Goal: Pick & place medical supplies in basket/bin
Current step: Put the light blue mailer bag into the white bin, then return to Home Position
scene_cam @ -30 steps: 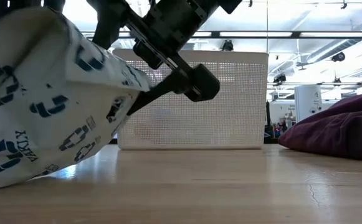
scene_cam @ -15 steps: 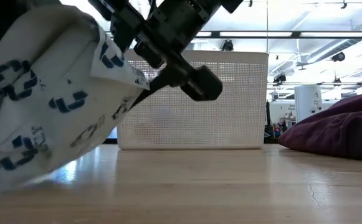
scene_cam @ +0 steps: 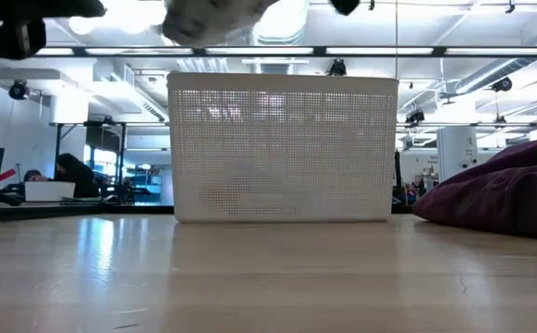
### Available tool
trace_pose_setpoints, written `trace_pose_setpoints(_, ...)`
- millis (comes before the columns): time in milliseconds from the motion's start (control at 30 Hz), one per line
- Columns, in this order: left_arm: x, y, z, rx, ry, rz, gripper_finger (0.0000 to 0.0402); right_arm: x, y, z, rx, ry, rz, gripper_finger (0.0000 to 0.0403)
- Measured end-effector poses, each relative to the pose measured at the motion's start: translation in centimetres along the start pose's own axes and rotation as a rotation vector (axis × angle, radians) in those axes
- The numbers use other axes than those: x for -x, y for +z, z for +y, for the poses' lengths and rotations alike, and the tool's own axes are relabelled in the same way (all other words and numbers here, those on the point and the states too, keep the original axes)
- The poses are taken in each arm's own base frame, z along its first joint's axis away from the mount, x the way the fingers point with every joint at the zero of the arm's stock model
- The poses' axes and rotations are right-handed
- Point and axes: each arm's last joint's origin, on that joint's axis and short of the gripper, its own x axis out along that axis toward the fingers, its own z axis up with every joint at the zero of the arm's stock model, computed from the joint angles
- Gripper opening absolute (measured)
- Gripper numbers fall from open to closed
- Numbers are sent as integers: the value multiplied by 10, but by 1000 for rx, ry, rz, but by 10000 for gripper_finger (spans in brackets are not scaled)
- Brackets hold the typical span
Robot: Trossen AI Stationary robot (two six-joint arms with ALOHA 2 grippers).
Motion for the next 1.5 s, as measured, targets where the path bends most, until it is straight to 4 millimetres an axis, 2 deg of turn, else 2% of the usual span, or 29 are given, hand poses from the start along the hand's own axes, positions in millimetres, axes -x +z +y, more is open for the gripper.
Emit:
trace_pose_setpoints(133,2,5,-2,-37,-21,-13,0,10,61,-16,33,-34,-122,164)
trace_pose_setpoints(300,4,11,-3,-29,-42,-18,0,-8,123,-49,94,-136,-186,192)
trace_pose_setpoints(400,2,17,-2,-1,-62,16,0,-28,148,-71,73,-131,-91,228)
trace_pose_setpoints(500,-4,20,0,-6,-51,27,0,-51,159,-92,48,-115,67,260)
trace_pose_setpoints(567,-10,24,1,-21,-41,20,0,-65,163,-103,26,-112,133,275)
trace_pose_setpoints(633,-16,29,0,-31,-48,19,0,-70,167,-109,11,-113,151,286)
trace_pose_setpoints(767,-27,42,-6,-74,-129,1,0,-63,172,-108,48,-119,107,303)
trace_pose_setpoints(933,-38,56,-7,-92,-169,-48,0,-24,173,-96,105,-141,29,314)
trace_pose_setpoints(1133,-50,65,-2,-79,-206,-21,0,16,158,-89,206,-217,30,315)
trace_pose_setpoints(1300,-64,83,5,-58,-306,-14,0,52,139,-74,404,-99,66,311)
trace_pose_setpoints(1500,-71,99,15,-35,-327,-49,0,106,99,-65,574,97,78,299)
